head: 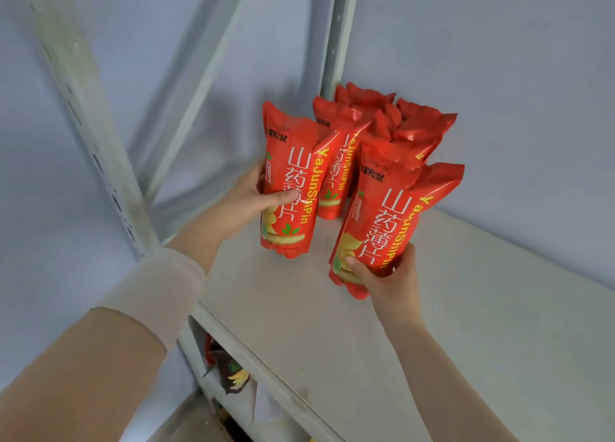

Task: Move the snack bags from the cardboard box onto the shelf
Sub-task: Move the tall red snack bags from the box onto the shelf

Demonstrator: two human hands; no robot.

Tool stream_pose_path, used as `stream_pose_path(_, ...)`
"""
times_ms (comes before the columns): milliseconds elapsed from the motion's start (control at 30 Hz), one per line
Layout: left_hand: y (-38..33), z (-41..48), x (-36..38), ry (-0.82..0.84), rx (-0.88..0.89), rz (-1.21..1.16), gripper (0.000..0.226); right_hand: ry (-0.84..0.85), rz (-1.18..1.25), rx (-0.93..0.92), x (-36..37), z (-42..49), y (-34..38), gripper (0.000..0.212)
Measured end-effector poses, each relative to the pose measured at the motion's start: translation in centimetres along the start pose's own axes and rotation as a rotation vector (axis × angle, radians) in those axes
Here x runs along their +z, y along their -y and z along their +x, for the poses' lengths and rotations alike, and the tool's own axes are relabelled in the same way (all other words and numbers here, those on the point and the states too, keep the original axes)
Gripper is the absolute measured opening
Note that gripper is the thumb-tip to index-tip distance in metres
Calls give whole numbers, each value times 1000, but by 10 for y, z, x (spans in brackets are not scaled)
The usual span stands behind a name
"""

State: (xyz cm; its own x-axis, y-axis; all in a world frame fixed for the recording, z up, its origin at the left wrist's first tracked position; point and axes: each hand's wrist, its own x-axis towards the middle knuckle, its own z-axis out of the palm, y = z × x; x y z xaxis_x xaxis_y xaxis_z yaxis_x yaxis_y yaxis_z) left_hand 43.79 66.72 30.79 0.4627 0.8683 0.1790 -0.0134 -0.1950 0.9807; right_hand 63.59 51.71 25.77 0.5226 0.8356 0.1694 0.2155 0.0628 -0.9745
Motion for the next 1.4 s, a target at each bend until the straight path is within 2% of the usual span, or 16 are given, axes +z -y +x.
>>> stream_pose_path(67,11,27,-4,35,-11,1,83,-34,-21,1,10,18,-9,67)
stream_pose_path(267,35,72,-9,80,-9,15,67,-131,-115,-44,26,46,-24,69)
stream_pose_path(433,42,83,-11,86,-33,11,79,-151,-84,-58,34,50,-26,68)
stream_pose_path(800,42,79,-6,97,-38,5,80,-192,-119,-39,44,40,-24,85)
stream_pose_path(933,37,71,-5,72,-83,58,102,-148,-140,-40,42,31,-22,101)
stream_pose_path(1000,32,59,-6,49,-111,78,112,-161,-174,-67,38,22,-19,101)
stream_pose_path(1067,25,38,-6,-26,-130,106,105,-176,-235,-98,33,8,-14,95)
stream_pose_path(1233,2,-54,-5,-243,-119,318,66,-108,-337,-184,19,-49,6,73)
stream_pose_path(1333,-12,-138,-7,-316,-86,634,58,29,-430,-327,15,-97,23,65)
stream_pose_path(1400,-21,-204,-7,-336,-126,904,58,175,-509,-443,15,-136,32,61)
